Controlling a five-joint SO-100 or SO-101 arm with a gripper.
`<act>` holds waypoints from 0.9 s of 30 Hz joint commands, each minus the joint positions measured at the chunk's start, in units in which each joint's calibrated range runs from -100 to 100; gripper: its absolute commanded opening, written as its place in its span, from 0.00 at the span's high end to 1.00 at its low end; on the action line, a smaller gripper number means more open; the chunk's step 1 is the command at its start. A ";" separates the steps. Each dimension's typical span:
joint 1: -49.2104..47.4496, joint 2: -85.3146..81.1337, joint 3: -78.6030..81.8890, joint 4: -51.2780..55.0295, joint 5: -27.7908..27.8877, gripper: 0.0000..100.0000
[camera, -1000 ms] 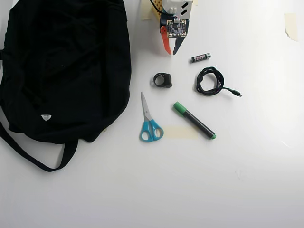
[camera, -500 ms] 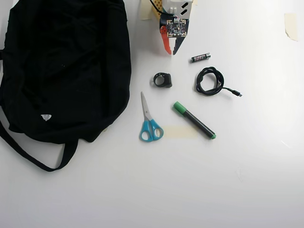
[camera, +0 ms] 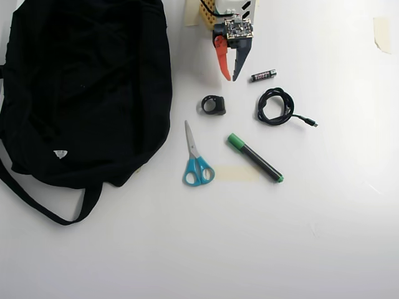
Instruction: Put the green marker into the black bag
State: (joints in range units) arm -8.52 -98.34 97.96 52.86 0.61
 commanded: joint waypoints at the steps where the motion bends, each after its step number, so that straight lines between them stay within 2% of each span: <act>1: -1.57 2.57 -2.09 -10.65 -0.24 0.97; 6: -2.17 14.61 -10.89 -25.55 -0.30 0.97; 10: -1.50 28.13 -21.59 -30.63 -0.24 0.97; 18: -1.35 52.45 -48.00 -32.01 -0.19 0.97; 27: -0.08 71.78 -72.17 -32.01 -0.19 0.97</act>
State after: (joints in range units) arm -9.11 -30.59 35.30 21.94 0.46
